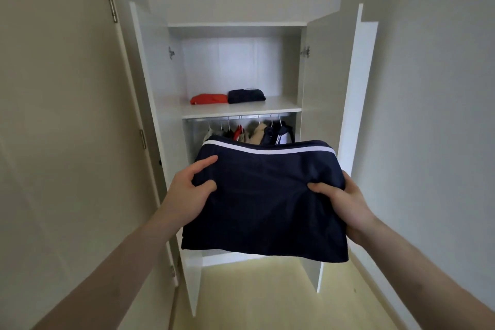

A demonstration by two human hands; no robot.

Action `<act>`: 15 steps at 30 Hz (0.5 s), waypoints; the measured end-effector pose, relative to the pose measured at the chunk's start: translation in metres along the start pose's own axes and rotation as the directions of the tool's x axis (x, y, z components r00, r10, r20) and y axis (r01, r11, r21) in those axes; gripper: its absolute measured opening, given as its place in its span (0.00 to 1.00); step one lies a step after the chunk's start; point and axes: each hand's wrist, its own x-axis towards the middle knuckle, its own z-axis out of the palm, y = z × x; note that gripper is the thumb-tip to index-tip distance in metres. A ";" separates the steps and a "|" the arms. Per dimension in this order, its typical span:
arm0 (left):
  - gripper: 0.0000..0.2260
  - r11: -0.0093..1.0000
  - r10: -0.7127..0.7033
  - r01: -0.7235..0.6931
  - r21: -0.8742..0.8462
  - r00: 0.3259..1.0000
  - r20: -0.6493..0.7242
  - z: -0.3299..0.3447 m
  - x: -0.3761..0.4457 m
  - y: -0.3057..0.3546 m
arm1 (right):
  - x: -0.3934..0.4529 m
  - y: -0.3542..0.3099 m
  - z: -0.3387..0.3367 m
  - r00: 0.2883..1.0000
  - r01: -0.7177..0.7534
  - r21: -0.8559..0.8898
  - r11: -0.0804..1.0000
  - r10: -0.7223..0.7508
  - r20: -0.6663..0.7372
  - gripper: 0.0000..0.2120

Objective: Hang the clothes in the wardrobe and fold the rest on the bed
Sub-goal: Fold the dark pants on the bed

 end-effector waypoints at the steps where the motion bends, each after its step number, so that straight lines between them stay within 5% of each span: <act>1: 0.26 1.000 0.010 -0.010 -0.005 1.000 -0.007 -0.001 0.018 -0.005 | 0.017 0.000 0.006 1.000 0.008 -0.001 1.000 -0.008 -0.001 0.23; 15: 0.27 0.996 0.065 -0.062 -0.066 0.997 0.051 0.002 0.266 -0.082 | 0.228 0.013 0.069 0.991 0.068 -0.048 0.997 -0.073 -0.114 0.25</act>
